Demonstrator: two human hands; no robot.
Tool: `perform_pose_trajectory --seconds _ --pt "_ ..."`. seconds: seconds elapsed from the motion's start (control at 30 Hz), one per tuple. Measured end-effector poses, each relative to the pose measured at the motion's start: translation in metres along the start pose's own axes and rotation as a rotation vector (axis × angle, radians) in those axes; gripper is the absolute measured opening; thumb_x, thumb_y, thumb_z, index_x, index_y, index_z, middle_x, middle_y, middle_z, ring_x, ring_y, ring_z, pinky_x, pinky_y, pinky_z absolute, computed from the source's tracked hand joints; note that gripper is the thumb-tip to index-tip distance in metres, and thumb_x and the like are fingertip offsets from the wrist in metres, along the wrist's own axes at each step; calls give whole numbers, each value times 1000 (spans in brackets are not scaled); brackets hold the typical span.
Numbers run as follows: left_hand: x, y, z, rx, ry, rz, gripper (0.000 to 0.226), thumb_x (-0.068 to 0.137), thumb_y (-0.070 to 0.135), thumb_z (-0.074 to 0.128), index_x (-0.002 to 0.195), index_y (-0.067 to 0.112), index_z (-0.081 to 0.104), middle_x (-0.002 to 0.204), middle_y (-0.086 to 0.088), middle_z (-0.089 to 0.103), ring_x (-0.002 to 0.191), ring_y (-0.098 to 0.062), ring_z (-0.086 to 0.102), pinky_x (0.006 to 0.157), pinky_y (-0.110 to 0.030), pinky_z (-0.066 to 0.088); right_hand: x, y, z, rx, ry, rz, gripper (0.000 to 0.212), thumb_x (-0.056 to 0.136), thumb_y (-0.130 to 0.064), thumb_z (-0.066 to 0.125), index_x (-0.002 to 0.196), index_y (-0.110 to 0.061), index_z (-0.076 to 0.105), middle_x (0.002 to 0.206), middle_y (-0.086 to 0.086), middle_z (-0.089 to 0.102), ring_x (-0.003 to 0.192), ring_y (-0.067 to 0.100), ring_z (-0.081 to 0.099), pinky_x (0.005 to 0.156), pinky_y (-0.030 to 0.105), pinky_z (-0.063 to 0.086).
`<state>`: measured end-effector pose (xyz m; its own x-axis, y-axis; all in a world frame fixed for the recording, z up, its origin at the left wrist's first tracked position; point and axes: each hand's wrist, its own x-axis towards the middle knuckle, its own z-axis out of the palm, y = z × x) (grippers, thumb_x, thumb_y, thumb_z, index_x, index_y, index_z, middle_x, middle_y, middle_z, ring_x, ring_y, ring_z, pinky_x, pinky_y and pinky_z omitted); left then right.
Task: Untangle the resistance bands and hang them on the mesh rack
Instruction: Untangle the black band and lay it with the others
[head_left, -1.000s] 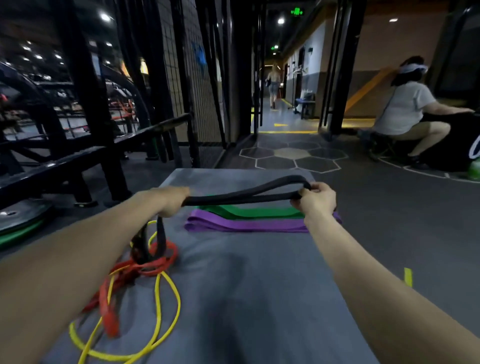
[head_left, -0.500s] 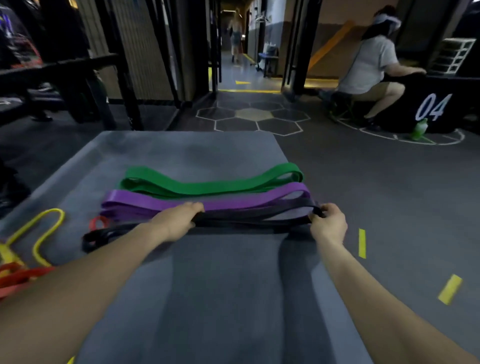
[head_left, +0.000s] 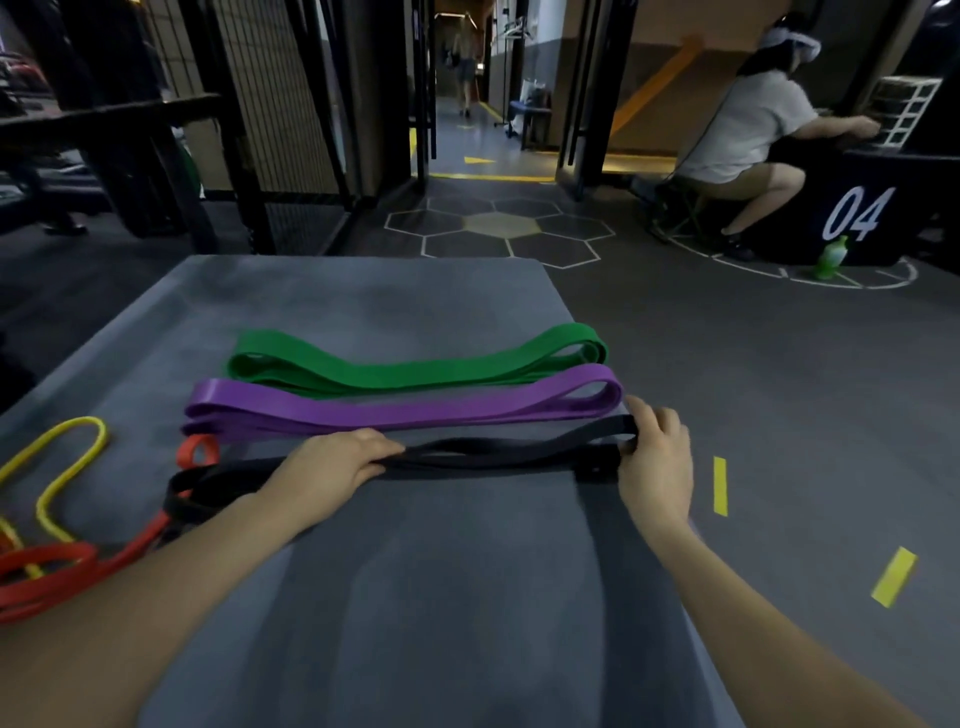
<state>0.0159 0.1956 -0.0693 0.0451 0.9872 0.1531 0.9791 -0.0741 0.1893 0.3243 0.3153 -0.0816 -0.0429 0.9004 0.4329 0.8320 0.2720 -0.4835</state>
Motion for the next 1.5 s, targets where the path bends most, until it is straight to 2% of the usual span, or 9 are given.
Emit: perform_pose_trajectory --seconds 0.13,0.3,0.5,0.73,1.0,1.13,1.23,1.33,1.5 --pt "2 2 1 -3 -6 -20 35 94 22 51 128 30 55 128 11 57 115 -9 55 95 -23 39 -4 -8 1 -300 94 -413 70 59 13 62 125 -9 55 121 15 57 112 34 50 106 46 34" --pt "2 5 -1 13 -24 -48 35 95 24 49 129 32 53 129 12 55 117 -11 54 94 -26 40 -12 -42 17 -379 0 -777 44 69 -6 42 101 -12 71 98 6 69 90 25 66 94 42 48" --pt "4 0 -7 51 -103 -59 43 94 28 48 135 37 43 136 15 46 123 -11 47 96 -31 43 -5 -40 29 -424 -125 -679 38 49 -6 84 84 -18 72 73 -2 67 69 21 65 79 30 53" --pt "-19 -29 -29 197 -69 -142 41 91 28 50 131 36 43 132 14 47 118 -11 51 88 -35 48 1 -39 40 -395 -93 -646 33 63 -12 56 91 -16 74 71 1 64 64 25 63 64 29 52" --pt "-37 -46 -46 225 -46 -94 29 94 33 48 119 26 58 112 2 57 106 -20 55 85 -39 48 3 -35 41 -402 -116 -665 35 61 -5 71 94 -14 72 76 5 61 67 28 61 61 35 52" --pt "-48 -49 -36 464 39 -110 38 86 11 48 120 21 60 104 -4 62 96 -25 58 71 -37 49 4 -34 42 -399 -177 -635 45 55 -5 82 97 -15 70 78 6 60 68 28 61 61 36 51" --pt "-51 -40 -27 432 -36 -202 57 89 13 40 145 19 30 130 -1 49 118 -23 47 90 -34 39 4 -35 43 -390 -183 -635 47 54 -4 82 98 -15 71 78 6 59 68 28 61 60 36 52" --pt "-49 -33 -24 393 -55 -177 63 90 40 13 148 19 16 142 -2 39 128 -23 40 108 -34 27 5 -34 44 -377 -183 -636 47 55 -3 81 99 -13 70 78 6 60 68 28 61 59 35 51" --pt "-46 -28 -14 442 -192 -200 52 100 29 29 148 26 10 151 8 27 136 -15 30 112 -39 17 8 -34 37 -293 -356 -648 51 81 -9 54 131 -11 51 114 7 56 104 31 54 90 38 42"
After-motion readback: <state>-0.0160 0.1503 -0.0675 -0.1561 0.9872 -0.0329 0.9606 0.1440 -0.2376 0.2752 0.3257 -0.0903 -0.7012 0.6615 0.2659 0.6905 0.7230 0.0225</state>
